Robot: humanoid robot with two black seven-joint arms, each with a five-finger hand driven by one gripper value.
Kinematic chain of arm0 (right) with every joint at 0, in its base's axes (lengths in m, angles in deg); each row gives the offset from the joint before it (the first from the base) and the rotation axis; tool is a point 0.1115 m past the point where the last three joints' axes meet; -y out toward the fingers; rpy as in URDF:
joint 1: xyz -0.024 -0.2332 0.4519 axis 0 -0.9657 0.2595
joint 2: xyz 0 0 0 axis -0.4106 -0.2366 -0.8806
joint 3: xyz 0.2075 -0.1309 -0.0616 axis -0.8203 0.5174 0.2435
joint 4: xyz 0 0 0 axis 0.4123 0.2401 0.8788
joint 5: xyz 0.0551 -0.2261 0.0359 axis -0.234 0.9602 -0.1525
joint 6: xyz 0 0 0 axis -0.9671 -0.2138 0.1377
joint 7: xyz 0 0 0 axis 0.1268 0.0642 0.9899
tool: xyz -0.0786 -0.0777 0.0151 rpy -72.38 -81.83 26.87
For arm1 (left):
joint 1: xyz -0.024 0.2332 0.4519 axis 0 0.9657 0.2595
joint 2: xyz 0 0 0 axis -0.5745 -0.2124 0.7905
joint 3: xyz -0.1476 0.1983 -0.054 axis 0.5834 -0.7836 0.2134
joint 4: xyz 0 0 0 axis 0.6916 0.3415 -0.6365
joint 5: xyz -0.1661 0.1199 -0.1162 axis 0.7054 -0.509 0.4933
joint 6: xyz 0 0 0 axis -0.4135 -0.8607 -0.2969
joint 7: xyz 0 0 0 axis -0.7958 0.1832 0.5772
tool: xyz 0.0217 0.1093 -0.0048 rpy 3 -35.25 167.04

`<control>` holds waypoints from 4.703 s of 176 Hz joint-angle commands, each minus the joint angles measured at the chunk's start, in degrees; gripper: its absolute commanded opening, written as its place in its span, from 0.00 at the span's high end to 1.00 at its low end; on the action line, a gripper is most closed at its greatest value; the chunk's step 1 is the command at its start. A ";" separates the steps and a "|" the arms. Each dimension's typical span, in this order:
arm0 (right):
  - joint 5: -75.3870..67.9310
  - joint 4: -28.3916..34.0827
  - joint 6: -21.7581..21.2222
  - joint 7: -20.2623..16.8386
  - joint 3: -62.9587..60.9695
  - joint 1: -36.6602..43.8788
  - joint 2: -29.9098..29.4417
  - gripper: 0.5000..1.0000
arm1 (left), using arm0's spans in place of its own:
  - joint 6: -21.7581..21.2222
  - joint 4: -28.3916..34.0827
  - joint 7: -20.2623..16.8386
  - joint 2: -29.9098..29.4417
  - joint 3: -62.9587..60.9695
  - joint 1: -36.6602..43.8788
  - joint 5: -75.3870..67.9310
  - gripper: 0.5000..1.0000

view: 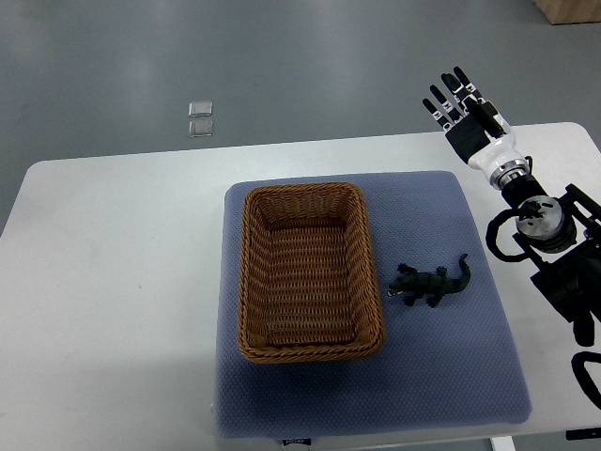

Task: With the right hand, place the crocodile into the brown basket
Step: 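Swing the right hand over toward the green crocodile beside the basket, then lower the right hand down onto the green toy crocodile, then close the right hand's fingers around the crocodile, then lift the crocodile with the right hand and carry it over the basket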

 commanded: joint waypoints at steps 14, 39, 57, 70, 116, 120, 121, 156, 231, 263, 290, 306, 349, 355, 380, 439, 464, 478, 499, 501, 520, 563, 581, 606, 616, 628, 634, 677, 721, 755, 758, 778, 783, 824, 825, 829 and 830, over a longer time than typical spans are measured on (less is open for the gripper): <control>0.00 -0.01 0.00 -0.09 -0.09 0.00 0.07 0.14 | 0.00 0.00 0.00 0.00 0.05 0.00 0.00 0.00; 0.00 0.08 -0.17 -0.09 0.09 0.09 0.16 0.14 | 0.00 0.09 0.00 0.00 0.14 0.00 0.09 0.00; 0.35 0.08 -0.35 -0.44 0.53 0.26 0.43 0.14 | 0.00 0.00 0.00 0.00 0.14 0.00 0.09 0.00; 0.88 0.08 -0.35 -0.62 1.06 0.44 1.04 0.14 | 0.00 0.00 0.00 0.00 0.05 0.00 0.09 0.00; 5.09 0.87 -1.40 -3.25 7.91 2.81 5.78 0.14 | 0.00 0.00 0.00 0.00 0.05 0.00 0.09 0.00; 6.33 0.87 -1.49 -3.78 8.97 3.52 6.23 0.14 | 0.00 0.00 0.00 0.00 0.05 0.00 0.00 0.00; 6.94 0.87 -1.49 -4.04 9.40 3.86 6.40 0.14 | 0.00 0.00 0.00 0.00 0.05 0.00 0.09 0.00; 22.15 8.61 -6.24 -5.71 16.97 6.33 13.52 0.14 | 0.09 0.00 0.00 0.00 -0.04 0.00 0.00 0.00; 71.54 30.84 -10.45 -12.48 34.71 14.41 25.47 0.14 | 0.18 -0.09 0.00 0.00 -0.04 0.00 0.00 0.00; 71.54 35.85 -13.88 -15.65 42.10 19.69 30.92 0.14 | 0.18 -0.09 0.00 0.00 -0.04 0.00 0.00 0.00; 71.19 42.36 -15.99 -16.09 42.54 19.51 34.35 0.14 | 0.18 -0.09 0.00 0.00 -0.04 0.00 0.00 0.00; 71.02 44.11 -16.52 -16.09 43.16 18.90 35.05 0.14 | 0.18 -0.09 0.00 0.00 -0.04 0.00 0.00 0.00; 71.10 44.11 -15.64 -16.09 43.60 15.03 33.82 0.14 | 0.09 -0.09 0.00 0.00 -0.04 0.00 0.00 0.00; 71.10 44.11 -15.55 -16.09 43.60 14.41 33.65 0.14 | 0.09 -0.09 0.00 0.00 -0.04 0.00 0.00 0.00; 71.19 44.11 -13.97 -16.09 43.51 13.18 33.65 0.14 | 0.09 -0.09 0.09 0.00 -0.04 0.00 0.00 0.00; 71.19 44.03 -11.60 -16.09 43.16 9.32 32.95 0.14 | 0.09 -0.09 0.09 0.00 0.05 0.00 0.00 0.00; 71.19 43.85 -10.63 -16.09 42.89 8.26 32.59 0.15 | 0.09 -0.09 0.09 0.00 0.05 0.00 0.00 0.00; 71.19 43.76 -9.93 -16.09 42.89 8.09 32.42 0.15 | 0.09 0.00 0.09 0.00 0.05 0.00 0.00 0.00; 71.46 43.68 -8.88 -16.00 42.89 7.38 32.16 0.17 | 0.00 0.00 0.09 0.00 0.05 0.00 0.00 0.00; 71.46 43.68 -8.79 -16.00 42.89 7.21 32.07 0.17 | 0.00 0.00 0.09 0.00 0.05 0.00 0.00 0.00; 71.81 43.59 -7.73 -15.82 42.98 6.24 31.80 0.20 | 0.00 0.00 0.09 0.00 0.05 0.00 0.00 0.00; 71.98 43.50 -6.33 -15.65 42.98 5.27 31.80 0.35 | 0.00 0.00 0.09 0.00 0.05 0.00 0.00 0.00; 72.07 43.24 -6.15 -15.65 42.98 4.83 31.71 0.41 | 0.00 0.00 0.09 0.00 0.05 0.00 0.00 0.00; 72.16 43.24 -6.06 -15.65 42.98 4.75 31.71 0.55 | 0.00 0.00 0.09 0.00 0.05 0.00 0.00 0.00; 72.16 43.24 -5.71 -15.65 42.98 4.66 31.71 0.59 | 0.00 0.00 0.09 0.00 0.05 0.00 0.00 0.00; 72.25 43.15 -5.36 -15.56 43.07 4.66 31.71 0.65 | 0.00 0.00 0.09 0.00 0.05 0.00 0.00 0.00; 72.25 43.23 -5.27 -15.56 43.07 4.66 31.71 0.72 | 0.00 0.00 0.09 0.00 0.05 0.00 0.00 0.00; 72.25 43.24 -4.48 -15.29 42.72 5.01 32.07 0.90 | 0.00 0.00 0.09 0.00 0.05 0.00 0.00 0.00; 72.07 43.24 -3.86 -15.12 42.54 5.36 32.33 0.91 | 0.00 0.00 0.09 0.00 0.05 0.00 0.00 0.00; 71.89 43.24 -3.78 -14.85 41.31 5.62 32.51 0.91 | 0.00 -0.09 0.09 0.00 -0.04 0.00 0.00 0.00; 71.89 43.24 -3.78 -14.85 41.22 5.62 32.51 0.91 | 0.00 -0.09 0.09 0.00 -0.04 0.00 0.00 0.00; 71.81 43.24 -3.86 -14.77 40.43 5.71 32.94 0.91 | 0.00 -0.09 0.09 0.00 -0.04 0.00 0.00 0.00; 71.81 43.24 -3.86 -14.77 40.43 5.71 33.03 0.91 | 0.00 -0.09 0.09 0.00 -0.04 0.00 0.00 0.00; 71.54 43.24 -3.86 -14.68 40.34 7.21 34.00 0.90 | 0.00 -0.09 0.09 0.00 -0.04 0.00 0.00 0.00; 71.54 43.24 -3.86 -14.68 40.34 7.29 34.09 0.90 | 0.00 -0.09 0.09 0.00 -0.04 0.00 0.00 0.00; 71.54 43.24 -3.86 -14.68 40.34 7.56 34.09 0.90 | 0.00 -0.09 0.09 0.00 -0.04 0.00 0.00 0.00; 71.54 43.24 -3.86 -14.68 40.34 7.56 34.09 0.90 | 0.00 -0.09 0.09 0.00 -0.04 0.00 0.00 0.00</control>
